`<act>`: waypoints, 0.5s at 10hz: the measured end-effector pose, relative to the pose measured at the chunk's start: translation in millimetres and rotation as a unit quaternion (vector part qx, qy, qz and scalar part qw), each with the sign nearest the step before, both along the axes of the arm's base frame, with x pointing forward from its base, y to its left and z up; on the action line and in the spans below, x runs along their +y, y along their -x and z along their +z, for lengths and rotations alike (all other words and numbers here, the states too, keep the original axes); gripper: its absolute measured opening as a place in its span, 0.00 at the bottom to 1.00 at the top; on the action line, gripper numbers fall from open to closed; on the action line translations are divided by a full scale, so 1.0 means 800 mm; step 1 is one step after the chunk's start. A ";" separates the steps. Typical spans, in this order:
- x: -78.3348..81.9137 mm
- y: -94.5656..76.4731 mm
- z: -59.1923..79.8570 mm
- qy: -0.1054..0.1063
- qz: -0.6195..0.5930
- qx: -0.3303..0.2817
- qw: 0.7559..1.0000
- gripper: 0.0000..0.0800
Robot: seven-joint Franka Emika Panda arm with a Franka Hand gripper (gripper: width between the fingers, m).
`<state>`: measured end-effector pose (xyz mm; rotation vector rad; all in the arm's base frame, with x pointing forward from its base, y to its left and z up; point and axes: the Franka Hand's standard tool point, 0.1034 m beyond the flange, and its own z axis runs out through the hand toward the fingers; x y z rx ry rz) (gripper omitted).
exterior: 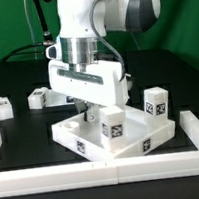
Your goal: Assemble square table
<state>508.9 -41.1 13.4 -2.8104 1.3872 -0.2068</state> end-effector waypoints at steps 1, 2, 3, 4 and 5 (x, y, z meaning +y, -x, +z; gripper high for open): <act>-0.001 -0.001 0.000 0.004 0.034 0.001 0.999 0.07; -0.004 -0.001 0.001 0.009 0.072 0.004 0.997 0.07; -0.015 -0.005 0.003 0.016 0.155 0.013 0.988 0.07; -0.039 -0.011 0.007 0.022 0.222 0.016 0.975 0.07; -0.049 -0.019 0.010 0.026 0.283 0.022 0.958 0.07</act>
Offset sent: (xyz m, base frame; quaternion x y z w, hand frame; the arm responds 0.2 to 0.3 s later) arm 0.0138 -0.0316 0.0053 0.0633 -0.0627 -0.2841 0.9546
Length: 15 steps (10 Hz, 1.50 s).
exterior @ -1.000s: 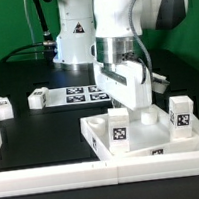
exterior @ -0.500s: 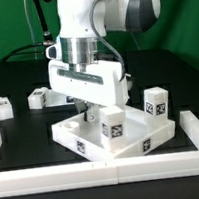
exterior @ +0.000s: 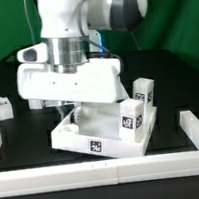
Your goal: Assemble square table
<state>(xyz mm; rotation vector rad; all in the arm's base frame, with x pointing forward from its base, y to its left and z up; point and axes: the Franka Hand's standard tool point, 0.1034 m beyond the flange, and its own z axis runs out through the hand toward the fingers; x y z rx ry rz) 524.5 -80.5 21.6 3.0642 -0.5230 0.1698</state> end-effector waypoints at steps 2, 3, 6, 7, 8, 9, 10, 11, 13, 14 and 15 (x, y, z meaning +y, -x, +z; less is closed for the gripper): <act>0.000 -0.022 0.004 0.022 0.160 0.001 0.987 0.07; -0.001 -0.021 0.003 0.023 0.168 0.003 0.985 0.07; -0.008 -0.040 0.007 0.027 0.298 0.020 0.954 0.07; -0.008 -0.072 0.011 0.045 0.385 0.017 0.922 0.07; 0.005 -0.093 0.015 0.058 0.448 0.014 0.892 0.07; 0.025 -0.104 0.016 0.066 0.481 0.013 0.874 0.07; 0.041 -0.107 0.014 0.073 0.516 0.013 0.853 0.07; 0.033 -0.107 0.015 0.075 0.528 0.014 0.846 0.07; 0.028 -0.107 0.015 0.083 0.571 0.020 0.817 0.07; 0.030 -0.109 0.016 0.089 0.594 0.023 0.799 0.07; 0.044 -0.123 0.018 0.105 0.651 0.028 0.751 0.07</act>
Offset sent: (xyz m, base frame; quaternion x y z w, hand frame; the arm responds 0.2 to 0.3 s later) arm 0.0000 0.0000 0.0000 0.0000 0.0000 -0.1938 0.9810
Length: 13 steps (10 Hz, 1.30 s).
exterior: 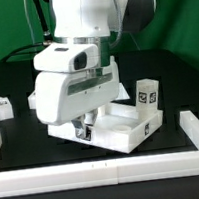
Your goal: Assemble square table
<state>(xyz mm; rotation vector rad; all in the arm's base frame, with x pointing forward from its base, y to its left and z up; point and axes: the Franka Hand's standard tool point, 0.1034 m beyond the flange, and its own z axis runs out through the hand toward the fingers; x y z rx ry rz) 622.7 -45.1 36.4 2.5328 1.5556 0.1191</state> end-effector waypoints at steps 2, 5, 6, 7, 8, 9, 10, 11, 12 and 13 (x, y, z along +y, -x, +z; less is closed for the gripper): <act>0.047 -0.030 -0.004 0.017 0.091 -0.009 0.996 0.07; 0.072 -0.045 -0.016 0.030 0.174 -0.017 0.984 0.10; 0.070 -0.044 -0.016 0.041 0.209 -0.013 0.977 0.10; 0.070 -0.044 -0.016 0.042 0.209 -0.013 0.977 0.10; 0.070 -0.044 -0.016 0.042 0.209 -0.013 0.977 0.10; 0.073 -0.045 -0.015 0.041 0.208 -0.014 0.977 0.10; 0.093 -0.050 -0.012 0.038 0.204 -0.022 0.978 0.10; 0.112 -0.057 -0.012 0.034 0.204 -0.026 0.978 0.10; 0.113 -0.063 -0.013 0.035 0.199 -0.023 0.979 0.10; 0.113 -0.069 -0.010 0.036 0.187 -0.016 0.982 0.10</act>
Offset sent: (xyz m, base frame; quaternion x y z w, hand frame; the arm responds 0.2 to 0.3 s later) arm 0.0430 0.0639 -0.0289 -0.0724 0.0530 -0.1789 0.9798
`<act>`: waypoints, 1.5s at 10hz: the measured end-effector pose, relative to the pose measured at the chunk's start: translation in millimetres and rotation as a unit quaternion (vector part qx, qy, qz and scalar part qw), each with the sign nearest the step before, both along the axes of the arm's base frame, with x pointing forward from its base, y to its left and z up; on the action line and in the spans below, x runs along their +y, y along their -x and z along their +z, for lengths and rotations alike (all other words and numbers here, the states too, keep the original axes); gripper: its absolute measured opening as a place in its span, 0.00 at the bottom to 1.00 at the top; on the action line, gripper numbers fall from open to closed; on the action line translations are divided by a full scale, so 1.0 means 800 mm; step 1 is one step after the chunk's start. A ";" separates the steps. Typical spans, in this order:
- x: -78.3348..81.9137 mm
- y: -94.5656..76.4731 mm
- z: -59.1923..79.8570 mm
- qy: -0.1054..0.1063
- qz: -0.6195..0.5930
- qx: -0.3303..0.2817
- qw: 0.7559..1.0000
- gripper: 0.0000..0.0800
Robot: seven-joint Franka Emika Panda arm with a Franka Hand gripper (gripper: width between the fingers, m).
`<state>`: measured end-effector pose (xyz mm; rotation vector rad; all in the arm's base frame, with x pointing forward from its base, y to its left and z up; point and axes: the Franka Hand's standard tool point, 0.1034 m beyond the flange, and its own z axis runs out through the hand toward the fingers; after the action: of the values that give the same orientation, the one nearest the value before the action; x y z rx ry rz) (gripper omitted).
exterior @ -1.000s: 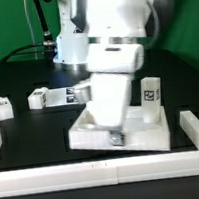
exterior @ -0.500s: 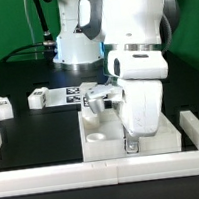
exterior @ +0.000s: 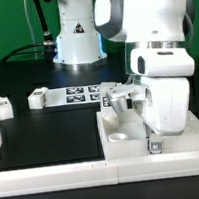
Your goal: Assemble square table
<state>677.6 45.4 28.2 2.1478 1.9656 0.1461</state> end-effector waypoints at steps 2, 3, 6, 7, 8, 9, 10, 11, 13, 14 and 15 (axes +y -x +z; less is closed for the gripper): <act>-0.003 -0.001 0.000 0.001 -0.007 0.003 1.000 0.10; -0.003 -0.001 0.000 0.001 -0.007 0.003 1.000 0.10; -0.004 0.001 -0.001 0.001 -0.008 0.005 1.000 0.70; -0.005 0.001 -0.001 0.001 -0.008 0.005 1.000 0.70; -0.005 0.001 -0.002 0.001 -0.008 0.005 1.000 0.79; -0.006 0.001 -0.002 0.001 -0.009 0.005 1.000 0.81; -0.006 0.001 -0.002 0.001 -0.009 0.005 1.000 0.81; -0.006 0.001 -0.002 0.001 -0.009 0.005 1.000 0.81; -0.007 0.001 -0.002 0.001 -0.009 0.005 1.000 0.81; -0.007 0.001 -0.002 0.001 -0.009 0.005 1.000 0.81; -0.008 0.001 -0.002 0.001 -0.010 0.005 1.000 0.81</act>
Offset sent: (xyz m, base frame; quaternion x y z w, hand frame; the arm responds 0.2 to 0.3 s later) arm 0.0000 0.0000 0.0000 0.0000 0.0000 0.0000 1.0000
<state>677.0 39.4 26.7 2.1701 1.9491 0.1300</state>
